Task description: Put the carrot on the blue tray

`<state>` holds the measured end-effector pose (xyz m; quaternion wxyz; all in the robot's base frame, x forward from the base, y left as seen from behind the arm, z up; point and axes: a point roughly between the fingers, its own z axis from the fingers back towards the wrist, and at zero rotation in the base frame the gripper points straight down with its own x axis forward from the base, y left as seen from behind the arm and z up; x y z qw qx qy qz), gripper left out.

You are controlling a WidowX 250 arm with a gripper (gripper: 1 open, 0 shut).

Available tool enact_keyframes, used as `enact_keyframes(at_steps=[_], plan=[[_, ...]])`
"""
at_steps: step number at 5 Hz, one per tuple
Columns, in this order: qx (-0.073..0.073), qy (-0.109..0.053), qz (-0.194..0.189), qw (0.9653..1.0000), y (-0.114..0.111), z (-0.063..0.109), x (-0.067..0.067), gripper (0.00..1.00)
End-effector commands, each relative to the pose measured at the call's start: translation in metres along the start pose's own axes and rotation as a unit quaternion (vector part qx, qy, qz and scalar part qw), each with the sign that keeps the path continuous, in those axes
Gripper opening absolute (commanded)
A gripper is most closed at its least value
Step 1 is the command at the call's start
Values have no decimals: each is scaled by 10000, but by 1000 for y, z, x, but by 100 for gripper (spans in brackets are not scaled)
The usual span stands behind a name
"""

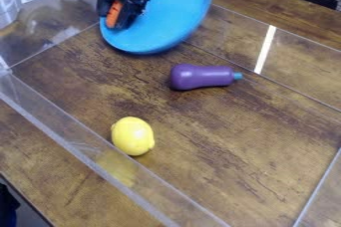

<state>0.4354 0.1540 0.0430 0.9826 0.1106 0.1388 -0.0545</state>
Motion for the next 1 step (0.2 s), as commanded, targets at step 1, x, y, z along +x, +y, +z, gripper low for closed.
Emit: enact_keyframes(at_steps=[1], plan=[[93, -112, 174, 9997, 11, 15, 40, 100]])
